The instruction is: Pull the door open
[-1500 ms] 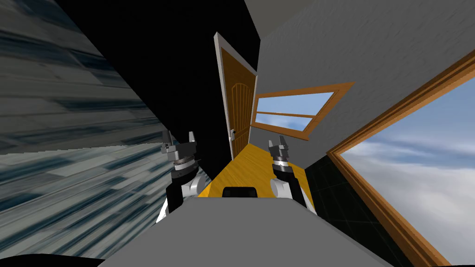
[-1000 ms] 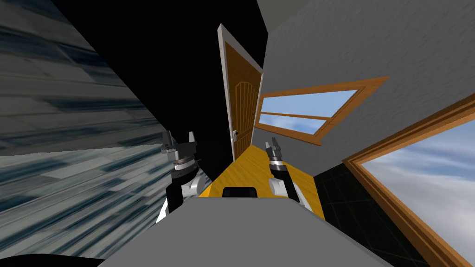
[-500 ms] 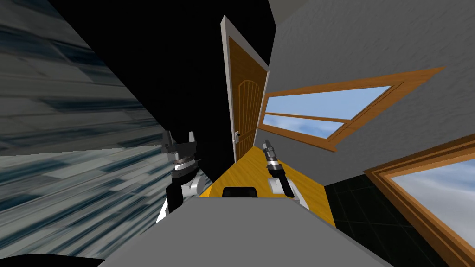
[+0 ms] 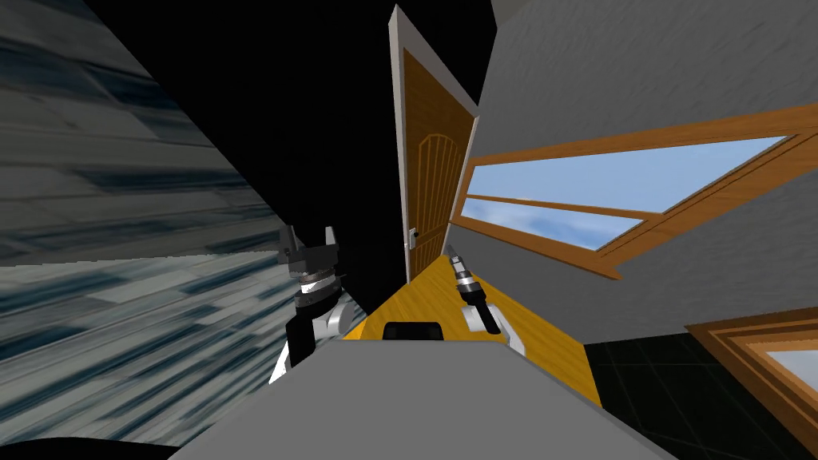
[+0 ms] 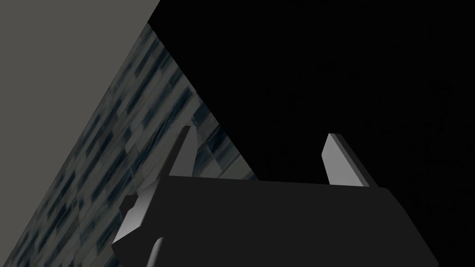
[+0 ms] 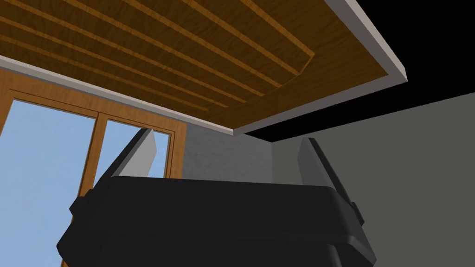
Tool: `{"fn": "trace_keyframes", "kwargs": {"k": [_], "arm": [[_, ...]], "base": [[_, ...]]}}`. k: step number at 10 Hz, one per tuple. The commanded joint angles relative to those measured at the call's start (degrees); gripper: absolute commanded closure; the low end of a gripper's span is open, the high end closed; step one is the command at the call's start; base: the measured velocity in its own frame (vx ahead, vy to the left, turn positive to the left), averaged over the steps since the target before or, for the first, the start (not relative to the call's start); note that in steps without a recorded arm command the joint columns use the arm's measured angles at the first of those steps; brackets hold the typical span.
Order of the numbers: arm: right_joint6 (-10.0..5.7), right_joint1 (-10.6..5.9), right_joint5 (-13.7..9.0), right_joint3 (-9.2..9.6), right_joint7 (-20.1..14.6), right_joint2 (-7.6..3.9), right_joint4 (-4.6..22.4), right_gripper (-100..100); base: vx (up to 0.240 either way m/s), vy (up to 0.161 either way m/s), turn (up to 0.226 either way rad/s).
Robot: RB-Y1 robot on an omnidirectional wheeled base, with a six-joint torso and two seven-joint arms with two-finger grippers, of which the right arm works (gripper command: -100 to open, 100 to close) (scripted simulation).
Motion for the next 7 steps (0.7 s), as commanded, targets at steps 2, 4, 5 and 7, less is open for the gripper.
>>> {"fn": "trace_keyframes", "kwargs": {"k": [2, 4, 5, 7], "arm": [[-1.21, -1.41, 1.81, -0.09, 2.76, -1.25, 3.74, -100], [-2.01, -2.92, 4.12, 0.02, 5.98, -2.71, 7.23, -100], [-2.41, -3.68, 5.27, 0.08, 7.59, -3.44, 8.98, -100], [-3.2, -5.17, 7.55, 0.19, 10.75, -4.87, 12.41, -100]], "base": [[0.053, -0.015, 0.069], [0.084, -0.032, 0.141], [0.097, -0.021, 0.146], [0.101, -0.03, 0.148]]}}
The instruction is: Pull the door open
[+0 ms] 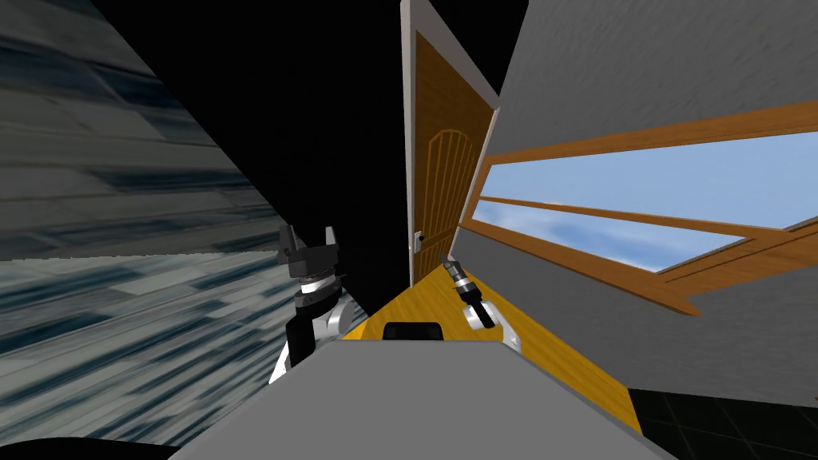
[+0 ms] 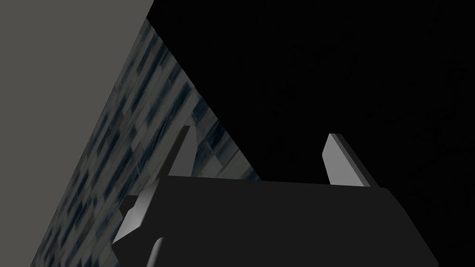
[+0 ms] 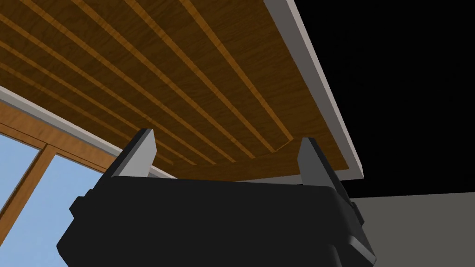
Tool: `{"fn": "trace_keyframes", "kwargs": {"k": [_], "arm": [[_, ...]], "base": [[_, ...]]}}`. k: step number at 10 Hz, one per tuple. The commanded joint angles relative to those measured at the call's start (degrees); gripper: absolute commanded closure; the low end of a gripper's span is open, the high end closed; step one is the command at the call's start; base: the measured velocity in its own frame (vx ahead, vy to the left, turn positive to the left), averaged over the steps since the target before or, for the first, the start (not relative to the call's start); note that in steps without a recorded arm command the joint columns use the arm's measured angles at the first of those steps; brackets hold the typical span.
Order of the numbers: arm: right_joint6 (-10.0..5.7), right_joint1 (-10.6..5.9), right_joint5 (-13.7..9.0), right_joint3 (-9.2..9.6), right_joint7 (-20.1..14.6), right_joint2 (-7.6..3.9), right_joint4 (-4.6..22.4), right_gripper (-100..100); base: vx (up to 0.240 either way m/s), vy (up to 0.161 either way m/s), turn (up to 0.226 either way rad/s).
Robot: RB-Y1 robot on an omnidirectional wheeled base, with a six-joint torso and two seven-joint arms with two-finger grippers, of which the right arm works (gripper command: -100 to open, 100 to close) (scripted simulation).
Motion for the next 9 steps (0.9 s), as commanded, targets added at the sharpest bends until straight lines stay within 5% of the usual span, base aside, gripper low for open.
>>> {"fn": "trace_keyframes", "kwargs": {"k": [1, 9], "arm": [[-0.58, -1.22, 1.84, 0.08, 2.65, -1.23, 2.68, -100], [-2.97, -5.73, 8.73, 0.43, 12.25, -5.52, 13.09, -100]], "base": [[0.087, -0.039, 0.125], [0.081, -0.034, 0.113]]}}
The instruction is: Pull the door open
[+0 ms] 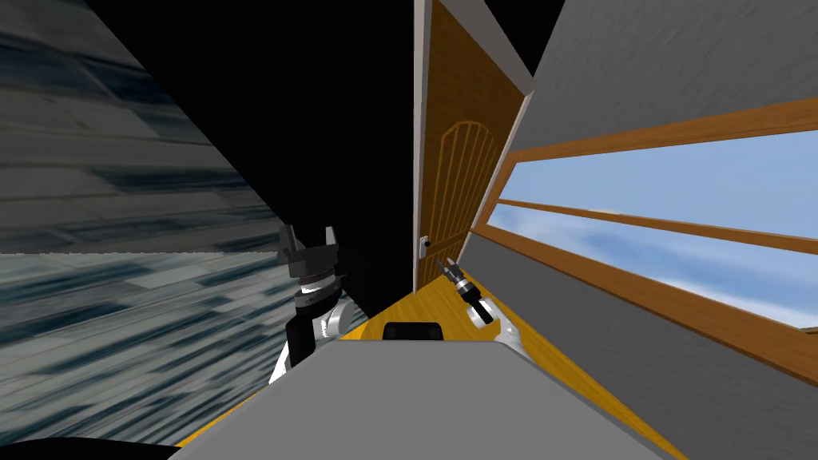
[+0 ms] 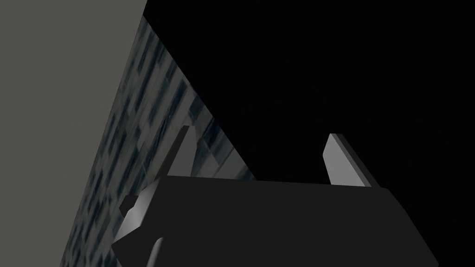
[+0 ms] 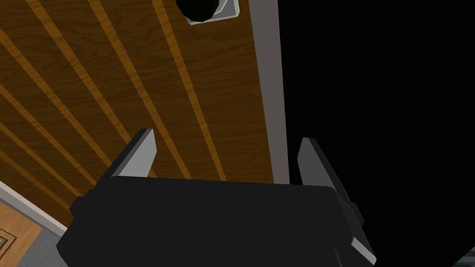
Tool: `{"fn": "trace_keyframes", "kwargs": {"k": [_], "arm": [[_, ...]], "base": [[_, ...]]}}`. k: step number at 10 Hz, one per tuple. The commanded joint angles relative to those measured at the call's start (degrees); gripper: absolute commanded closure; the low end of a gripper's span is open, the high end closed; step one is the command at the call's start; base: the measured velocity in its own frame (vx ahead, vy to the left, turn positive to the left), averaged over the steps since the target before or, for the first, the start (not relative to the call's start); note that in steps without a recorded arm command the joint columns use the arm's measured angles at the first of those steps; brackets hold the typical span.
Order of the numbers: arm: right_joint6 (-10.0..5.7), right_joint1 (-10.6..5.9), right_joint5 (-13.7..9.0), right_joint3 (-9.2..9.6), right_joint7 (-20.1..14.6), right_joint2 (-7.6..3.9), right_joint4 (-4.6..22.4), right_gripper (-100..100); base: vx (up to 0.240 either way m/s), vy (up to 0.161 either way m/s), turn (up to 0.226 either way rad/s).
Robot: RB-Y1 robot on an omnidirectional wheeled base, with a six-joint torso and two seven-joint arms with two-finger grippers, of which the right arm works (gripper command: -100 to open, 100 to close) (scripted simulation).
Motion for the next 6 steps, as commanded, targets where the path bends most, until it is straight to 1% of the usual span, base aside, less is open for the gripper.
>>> {"fn": "trace_keyframes", "kwargs": {"k": [1, 4, 5, 6], "arm": [[-0.37, -0.96, 1.35, 0.06, 1.89, -0.99, 1.97, -100], [-1.08, -2.3, 3.42, 0.17, 4.76, -2.26, 5.08, -100], [-1.42, -2.93, 4.38, 0.21, 6.09, -2.85, 6.53, -100], [-1.57, -3.22, 4.82, 0.24, 6.71, -3.12, 7.2, -100]], "base": [[0.088, -0.054, 0.102], [0.078, -0.028, 0.077], [0.098, -0.042, 0.106], [0.099, -0.046, 0.089]]}}
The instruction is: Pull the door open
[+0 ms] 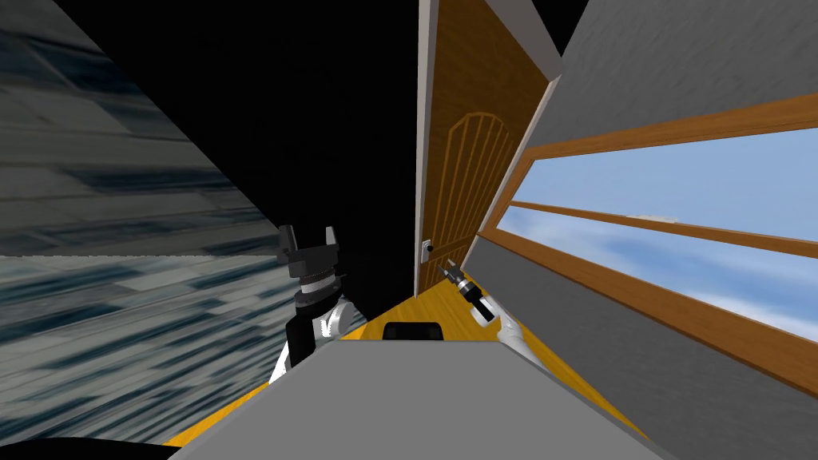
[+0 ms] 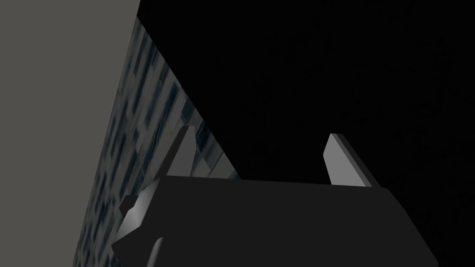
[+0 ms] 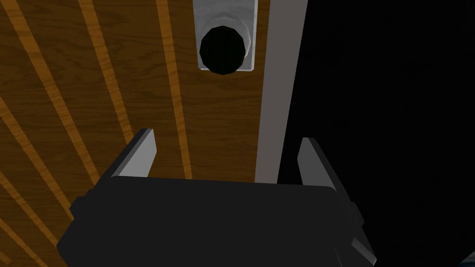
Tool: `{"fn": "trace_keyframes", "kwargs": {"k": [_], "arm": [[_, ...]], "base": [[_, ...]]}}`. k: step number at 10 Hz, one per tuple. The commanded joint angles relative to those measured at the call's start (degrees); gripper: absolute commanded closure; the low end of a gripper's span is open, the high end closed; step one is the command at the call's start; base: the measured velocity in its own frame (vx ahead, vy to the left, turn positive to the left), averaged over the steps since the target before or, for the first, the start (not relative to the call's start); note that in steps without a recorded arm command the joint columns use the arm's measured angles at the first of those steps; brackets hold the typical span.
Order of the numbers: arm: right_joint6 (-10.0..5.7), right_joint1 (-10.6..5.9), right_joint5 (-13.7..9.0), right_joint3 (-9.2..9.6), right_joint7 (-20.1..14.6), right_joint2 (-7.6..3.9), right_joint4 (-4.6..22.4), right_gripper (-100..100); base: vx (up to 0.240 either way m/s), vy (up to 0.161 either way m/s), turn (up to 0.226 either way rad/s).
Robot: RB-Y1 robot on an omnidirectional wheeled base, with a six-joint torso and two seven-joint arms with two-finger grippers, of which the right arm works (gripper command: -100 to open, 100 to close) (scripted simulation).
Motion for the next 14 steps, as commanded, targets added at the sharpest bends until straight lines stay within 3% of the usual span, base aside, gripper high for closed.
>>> {"fn": "trace_keyframes", "kwargs": {"k": [1, 2, 3, 8, 10, 11, 14], "arm": [[-0.66, -0.57, 0.77, -0.08, 1.44, -0.4, 1.67, -100], [-0.27, -0.44, 0.5, -0.01, 0.85, -0.21, 1.05, -100], [0.34, -1.66, 0.54, -0.43, 1.57, 0.58, 2.39, -100], [1.79, -4.12, 0.51, -1.27, 2.67, 2.28, 4.94, -100], [1.84, -4.22, 0.52, -1.3, 2.73, 2.39, 5.01, -100], [1.84, -4.22, 0.52, -1.3, 2.73, 2.39, 5.01, 100], [1.84, -4.22, 0.52, -1.3, 2.73, 2.39, 5.01, 100]], "base": [[0.077, -0.044, 0.058], [0.031, -0.021, 0.012], [0.097, 0.098, 0.131], [0.169, 0.065, 0.079], [0.117, 0.01, 0.03], [-0.005, -0.003, -0.009], [-0.018, -0.005, 0.001]]}}
